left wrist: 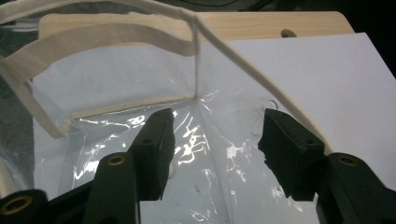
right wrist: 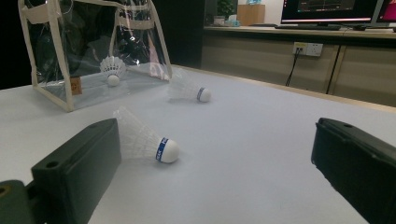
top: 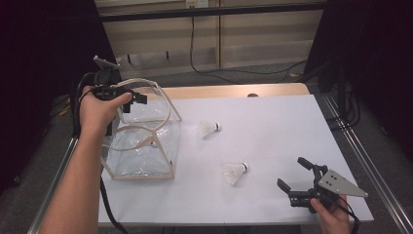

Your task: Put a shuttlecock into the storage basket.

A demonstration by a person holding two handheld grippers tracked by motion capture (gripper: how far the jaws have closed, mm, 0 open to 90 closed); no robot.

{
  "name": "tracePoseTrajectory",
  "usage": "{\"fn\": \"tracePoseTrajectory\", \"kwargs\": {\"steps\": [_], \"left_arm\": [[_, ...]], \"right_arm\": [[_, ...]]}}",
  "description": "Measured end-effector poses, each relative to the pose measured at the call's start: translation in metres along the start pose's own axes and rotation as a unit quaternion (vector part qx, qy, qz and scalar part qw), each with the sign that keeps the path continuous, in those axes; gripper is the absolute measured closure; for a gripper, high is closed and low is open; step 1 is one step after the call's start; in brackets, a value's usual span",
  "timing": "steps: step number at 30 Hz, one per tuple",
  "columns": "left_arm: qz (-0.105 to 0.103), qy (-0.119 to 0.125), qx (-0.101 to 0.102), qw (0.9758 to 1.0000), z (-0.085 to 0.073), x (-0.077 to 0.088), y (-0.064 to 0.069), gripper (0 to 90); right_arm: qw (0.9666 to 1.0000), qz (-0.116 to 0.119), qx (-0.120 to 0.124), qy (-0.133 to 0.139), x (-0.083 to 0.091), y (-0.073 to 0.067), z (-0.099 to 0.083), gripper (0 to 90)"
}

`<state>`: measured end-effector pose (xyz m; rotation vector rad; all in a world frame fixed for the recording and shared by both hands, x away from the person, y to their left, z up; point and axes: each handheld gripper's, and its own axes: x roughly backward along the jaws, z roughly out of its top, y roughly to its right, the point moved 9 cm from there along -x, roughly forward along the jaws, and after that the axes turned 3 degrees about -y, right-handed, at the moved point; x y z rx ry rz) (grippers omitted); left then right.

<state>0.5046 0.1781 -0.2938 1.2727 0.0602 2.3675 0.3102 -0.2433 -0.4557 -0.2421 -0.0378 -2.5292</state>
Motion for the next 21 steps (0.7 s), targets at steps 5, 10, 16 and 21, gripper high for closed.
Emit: {"fn": "tracePoseTrajectory", "kwargs": {"steps": [5,10,16,21], "left_arm": [[-0.019,-0.006,-0.014,0.9997,0.000,0.004,0.016,39.8],[-0.028,-0.007,-0.026,0.9992,0.000,0.004,0.022,37.3],[-0.044,-0.010,-0.045,0.9980,-0.002,0.004,0.034,33.9],[-0.066,-0.013,-0.061,0.9959,-0.004,0.007,0.049,30.5]], "right_arm": [[1.0000,-0.001,0.001,0.000,-0.001,0.000,0.000,1.0],[1.0000,-0.001,0.001,0.000,0.001,0.001,0.000,1.0],[1.0000,-0.001,-0.002,0.001,0.000,0.001,0.000,1.0],[1.0000,-0.002,-0.001,0.001,0.001,0.001,0.000,1.0]]}}
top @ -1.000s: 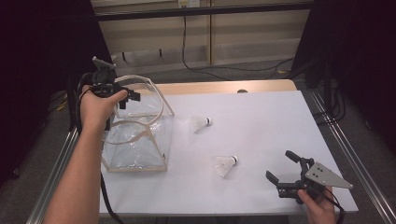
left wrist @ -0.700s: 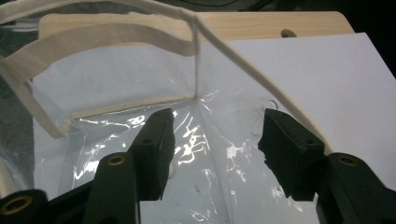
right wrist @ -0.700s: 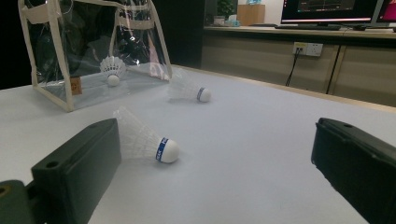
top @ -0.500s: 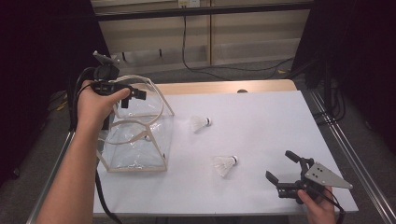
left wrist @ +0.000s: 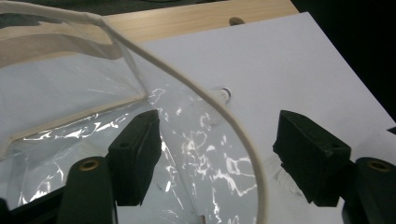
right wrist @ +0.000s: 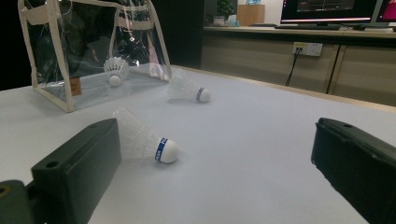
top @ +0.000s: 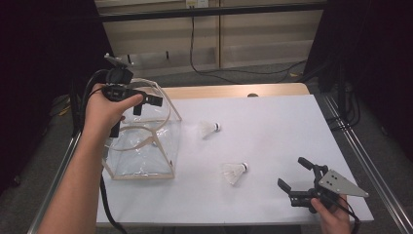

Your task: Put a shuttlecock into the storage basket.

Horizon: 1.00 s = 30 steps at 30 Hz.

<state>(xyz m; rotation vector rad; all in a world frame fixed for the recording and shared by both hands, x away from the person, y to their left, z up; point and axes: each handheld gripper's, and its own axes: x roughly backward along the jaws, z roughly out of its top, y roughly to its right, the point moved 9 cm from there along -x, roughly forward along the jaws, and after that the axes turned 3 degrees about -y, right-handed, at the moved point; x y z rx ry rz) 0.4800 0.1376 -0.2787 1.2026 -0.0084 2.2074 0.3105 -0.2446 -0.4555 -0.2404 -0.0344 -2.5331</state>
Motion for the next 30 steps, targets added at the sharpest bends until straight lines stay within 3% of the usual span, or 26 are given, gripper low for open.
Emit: {"fn": "tracePoseTrajectory", "kwargs": {"steps": [22,30], "left_arm": [[-0.034,-0.011,-0.026,0.9990,-0.010,0.000,0.025,26.7],[-0.055,-0.018,-0.042,0.9975,-0.015,-0.002,0.036,25.5]], "right_arm": [[1.0000,0.001,0.004,-0.001,0.000,0.000,0.000,1.0],[1.0000,0.003,0.003,-0.002,-0.001,-0.001,0.000,1.0]]}}
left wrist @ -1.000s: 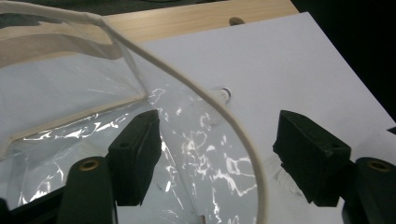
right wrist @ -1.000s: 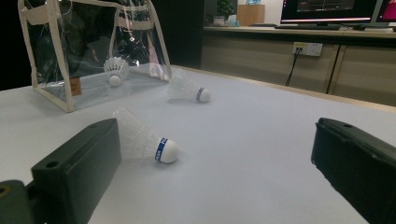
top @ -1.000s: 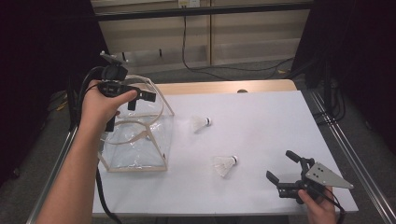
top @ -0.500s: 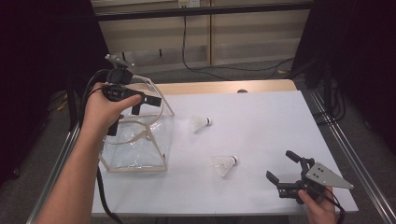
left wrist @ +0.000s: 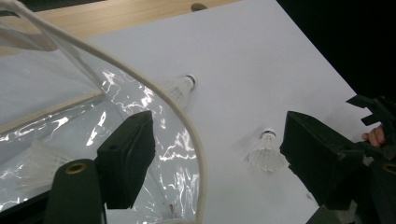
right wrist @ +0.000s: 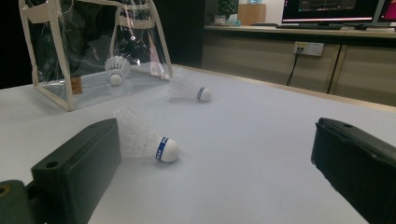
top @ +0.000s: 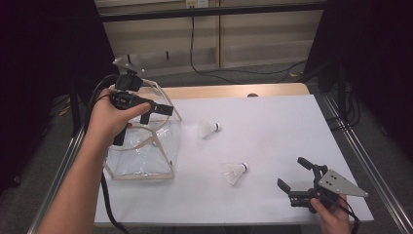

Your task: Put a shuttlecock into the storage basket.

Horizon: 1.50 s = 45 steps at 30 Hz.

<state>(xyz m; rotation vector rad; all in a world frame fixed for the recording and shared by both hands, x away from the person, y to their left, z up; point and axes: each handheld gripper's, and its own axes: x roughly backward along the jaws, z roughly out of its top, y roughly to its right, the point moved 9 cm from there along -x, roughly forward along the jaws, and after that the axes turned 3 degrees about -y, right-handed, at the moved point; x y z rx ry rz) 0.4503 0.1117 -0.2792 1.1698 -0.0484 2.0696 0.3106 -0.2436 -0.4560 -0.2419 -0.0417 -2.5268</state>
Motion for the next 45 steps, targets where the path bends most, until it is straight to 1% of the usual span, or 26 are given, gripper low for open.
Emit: {"fn": "tracePoseTrajectory", "kwargs": {"steps": [2,3,5,9,11,14,15,21,26,27,29,31,36,45], "left_arm": [[-0.003,0.003,0.006,1.0000,0.000,-0.002,0.002,25.2],[-0.005,0.000,0.002,1.0000,-0.001,-0.002,0.002,25.1],[-0.004,0.001,0.000,1.0000,-0.001,-0.002,0.002,24.9],[-0.003,0.003,0.001,1.0000,-0.002,-0.002,0.003,24.8],[-0.008,0.002,0.001,1.0000,-0.003,-0.003,0.004,24.5],[-0.011,0.003,-0.002,0.9999,-0.002,-0.005,0.007,24.4],[-0.012,0.002,-0.006,0.9999,-0.002,-0.005,0.008,24.4],[-0.023,0.001,-0.014,0.9996,0.000,-0.007,0.018,24.4],[-0.031,-0.001,-0.020,0.9993,0.003,-0.007,0.025,24.2],[-0.031,-0.002,-0.025,0.9992,0.003,-0.007,0.026,24.2],[-0.035,0.001,-0.026,0.9990,0.006,-0.007,0.031,23.5],[-0.038,0.001,-0.029,0.9989,0.007,-0.007,0.033,23.3],[-0.045,-0.001,-0.035,0.9983,0.009,-0.011,0.041,22.0],[-0.055,-0.001,-0.046,0.9974,0.010,-0.017,0.051,21.1]], "right_arm": [[1.0000,0.000,0.001,0.000,0.000,0.000,0.000,1.0],[1.0000,0.000,0.000,0.000,0.000,0.000,0.000,1.0],[1.0000,0.000,0.000,0.000,0.000,0.000,0.000,1.0],[1.0000,0.000,0.000,0.000,0.000,0.000,0.000,1.0],[1.0000,0.000,-0.001,0.000,0.000,0.000,0.000,1.0],[1.0000,0.001,0.002,0.000,0.000,-0.001,0.000,1.0],[1.0000,0.001,0.002,0.000,0.000,-0.001,0.000,1.0],[1.0000,0.001,-0.003,0.000,-0.001,-0.001,0.000,1.0],[1.0000,0.001,0.000,-0.002,0.000,-0.001,0.000,1.1],[1.0000,0.001,-0.001,-0.001,-0.001,-0.001,0.000,1.0],[1.0000,0.001,-0.003,-0.001,-0.001,-0.001,0.000,1.0],[1.0000,0.001,-0.003,-0.001,-0.001,-0.001,0.000,1.0],[1.0000,0.001,0.000,-0.002,-0.001,-0.001,0.000,1.0],[1.0000,0.002,-0.001,0.000,0.000,-0.001,0.000,1.0]]}}
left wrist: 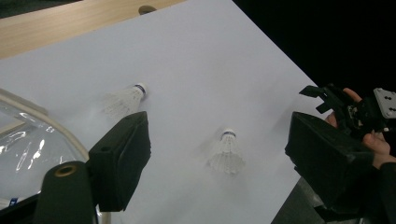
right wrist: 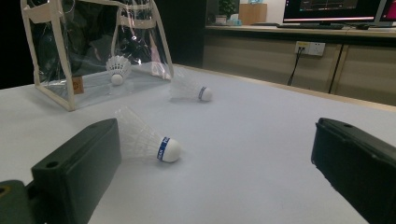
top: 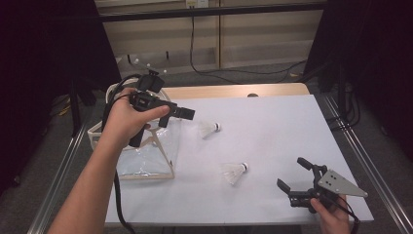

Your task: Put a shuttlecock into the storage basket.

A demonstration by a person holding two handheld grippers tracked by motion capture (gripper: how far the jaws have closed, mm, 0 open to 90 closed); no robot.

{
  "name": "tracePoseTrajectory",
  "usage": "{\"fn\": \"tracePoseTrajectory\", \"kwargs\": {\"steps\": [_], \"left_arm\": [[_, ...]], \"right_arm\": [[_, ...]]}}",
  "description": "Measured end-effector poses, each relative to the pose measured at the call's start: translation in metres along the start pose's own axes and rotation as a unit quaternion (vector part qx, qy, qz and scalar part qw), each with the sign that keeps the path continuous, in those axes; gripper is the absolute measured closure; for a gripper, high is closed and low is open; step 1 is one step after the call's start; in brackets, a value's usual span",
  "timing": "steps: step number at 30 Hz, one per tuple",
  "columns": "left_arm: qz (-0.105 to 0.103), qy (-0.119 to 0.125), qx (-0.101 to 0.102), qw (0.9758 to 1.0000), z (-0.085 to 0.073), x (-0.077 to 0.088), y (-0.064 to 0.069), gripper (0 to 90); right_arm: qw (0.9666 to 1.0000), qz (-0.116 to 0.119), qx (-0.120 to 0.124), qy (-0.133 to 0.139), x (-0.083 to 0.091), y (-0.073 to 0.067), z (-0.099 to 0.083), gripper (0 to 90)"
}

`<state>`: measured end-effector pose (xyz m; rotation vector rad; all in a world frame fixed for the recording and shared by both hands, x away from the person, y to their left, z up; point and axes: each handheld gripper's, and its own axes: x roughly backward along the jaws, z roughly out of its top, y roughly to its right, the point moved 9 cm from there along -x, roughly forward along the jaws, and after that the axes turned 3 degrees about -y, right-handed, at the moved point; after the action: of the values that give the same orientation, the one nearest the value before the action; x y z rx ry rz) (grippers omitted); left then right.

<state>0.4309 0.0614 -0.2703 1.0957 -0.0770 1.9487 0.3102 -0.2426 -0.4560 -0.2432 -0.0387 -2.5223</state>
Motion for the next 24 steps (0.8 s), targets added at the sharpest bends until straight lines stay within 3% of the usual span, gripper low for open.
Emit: {"fn": "tracePoseTrajectory", "kwargs": {"steps": [24], "left_arm": [[-0.021,-0.010,-0.010,0.9997,-0.011,-0.028,0.011,16.0]], "right_arm": [[1.0000,0.001,0.001,0.000,0.000,0.000,0.000,1.1]]}}
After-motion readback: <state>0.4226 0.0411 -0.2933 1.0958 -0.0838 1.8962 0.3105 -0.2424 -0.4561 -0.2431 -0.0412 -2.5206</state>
